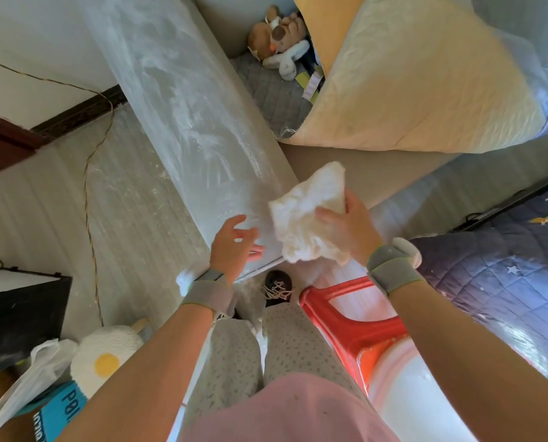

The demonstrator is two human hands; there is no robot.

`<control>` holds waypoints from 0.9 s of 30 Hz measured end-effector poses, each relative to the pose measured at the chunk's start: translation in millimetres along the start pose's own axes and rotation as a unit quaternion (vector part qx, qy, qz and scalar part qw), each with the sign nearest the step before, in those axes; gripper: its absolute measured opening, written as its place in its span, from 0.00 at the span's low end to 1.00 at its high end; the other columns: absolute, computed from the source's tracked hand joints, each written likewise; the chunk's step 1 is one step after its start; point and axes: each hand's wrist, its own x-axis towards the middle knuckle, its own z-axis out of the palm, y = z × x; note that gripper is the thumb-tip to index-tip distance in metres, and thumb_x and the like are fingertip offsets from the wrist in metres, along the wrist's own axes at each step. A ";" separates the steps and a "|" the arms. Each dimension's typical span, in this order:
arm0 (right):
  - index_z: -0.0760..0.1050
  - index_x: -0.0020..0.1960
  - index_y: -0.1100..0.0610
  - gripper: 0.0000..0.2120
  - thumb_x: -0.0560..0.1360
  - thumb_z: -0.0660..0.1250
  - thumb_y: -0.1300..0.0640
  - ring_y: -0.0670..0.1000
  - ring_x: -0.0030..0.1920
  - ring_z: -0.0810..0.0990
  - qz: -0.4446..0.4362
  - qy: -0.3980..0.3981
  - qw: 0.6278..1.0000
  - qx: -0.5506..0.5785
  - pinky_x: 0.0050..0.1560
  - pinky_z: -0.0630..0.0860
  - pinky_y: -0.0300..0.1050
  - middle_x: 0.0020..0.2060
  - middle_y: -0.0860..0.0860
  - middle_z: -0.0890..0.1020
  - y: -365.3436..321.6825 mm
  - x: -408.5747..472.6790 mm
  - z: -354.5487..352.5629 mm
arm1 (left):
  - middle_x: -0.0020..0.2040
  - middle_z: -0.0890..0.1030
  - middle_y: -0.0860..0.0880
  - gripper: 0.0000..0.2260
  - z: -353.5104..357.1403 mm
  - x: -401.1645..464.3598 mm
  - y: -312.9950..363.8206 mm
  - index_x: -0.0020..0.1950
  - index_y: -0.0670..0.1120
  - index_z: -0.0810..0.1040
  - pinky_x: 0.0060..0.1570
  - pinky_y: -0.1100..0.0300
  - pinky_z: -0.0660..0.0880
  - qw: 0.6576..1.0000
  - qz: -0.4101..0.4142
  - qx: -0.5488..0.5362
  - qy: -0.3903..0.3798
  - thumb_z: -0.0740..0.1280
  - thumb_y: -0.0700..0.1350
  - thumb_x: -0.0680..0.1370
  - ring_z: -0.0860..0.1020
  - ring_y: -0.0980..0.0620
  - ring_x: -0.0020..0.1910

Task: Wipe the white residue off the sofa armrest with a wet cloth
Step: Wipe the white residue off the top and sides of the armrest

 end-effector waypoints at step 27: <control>0.56 0.74 0.47 0.23 0.80 0.53 0.59 0.58 0.67 0.68 -0.098 0.020 0.940 -0.327 0.64 0.66 0.48 0.73 0.51 0.63 46.5 48.2 55.1 | 0.65 0.63 0.42 0.29 -14.6 39.2 -70.5 0.68 0.42 0.60 0.56 0.58 0.66 0.978 -0.107 0.072 0.162 0.70 0.51 0.73 0.70 0.45 0.58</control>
